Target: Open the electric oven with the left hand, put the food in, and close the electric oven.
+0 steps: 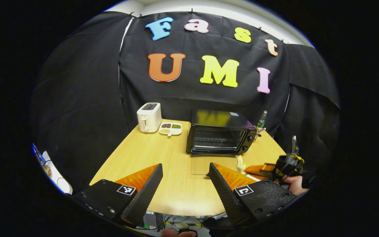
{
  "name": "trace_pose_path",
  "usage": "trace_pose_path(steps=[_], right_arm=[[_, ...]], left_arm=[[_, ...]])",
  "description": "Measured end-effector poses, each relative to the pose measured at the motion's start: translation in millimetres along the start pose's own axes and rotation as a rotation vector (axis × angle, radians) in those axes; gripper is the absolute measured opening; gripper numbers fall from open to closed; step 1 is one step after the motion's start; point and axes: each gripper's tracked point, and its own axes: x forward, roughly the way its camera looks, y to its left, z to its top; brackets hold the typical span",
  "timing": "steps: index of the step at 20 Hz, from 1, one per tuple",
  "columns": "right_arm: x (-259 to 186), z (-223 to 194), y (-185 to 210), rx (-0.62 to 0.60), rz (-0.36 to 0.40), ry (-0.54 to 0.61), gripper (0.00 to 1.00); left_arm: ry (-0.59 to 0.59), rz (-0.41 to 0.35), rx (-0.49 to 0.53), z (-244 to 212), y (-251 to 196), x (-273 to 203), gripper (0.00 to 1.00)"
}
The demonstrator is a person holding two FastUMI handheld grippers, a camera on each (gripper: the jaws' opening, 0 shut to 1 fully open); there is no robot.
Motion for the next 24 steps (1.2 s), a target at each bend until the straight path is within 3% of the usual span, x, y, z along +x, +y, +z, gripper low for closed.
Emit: trace_pose_path(steps=[5,13,15,17,20,21,24], right_arm=[[65,30,42,0.077,0.057,-0.082,0.06],[147,84,72,0.19,0.073,-0.208,0.04],[168,90,67,0.208,0.058,-0.205,0.07],[179,97,64,0.238,0.052,-0.226,0.05],[189,99,59,0.256,0.031,-0.243,0.1],[191,99,58,0.26,0.032,-0.249,0.15],[191,98,63,0.267,0.049,-0.248,0.16]], left_arm=[[0.032,0.033,0.004,-5,28,-14,0.93],[0.085,0.084,0.025,-9,65,-15,0.93],[0.087,0.106,0.019,-8,75,-16,0.93],[0.092,0.122,0.017,-10,81,-16,0.93],[0.101,0.139,0.018,-12,88,-17,0.93],[0.101,0.137,0.014,-11,88,-17,0.93],[0.096,0.127,0.027,-9,84,-14,0.93]])
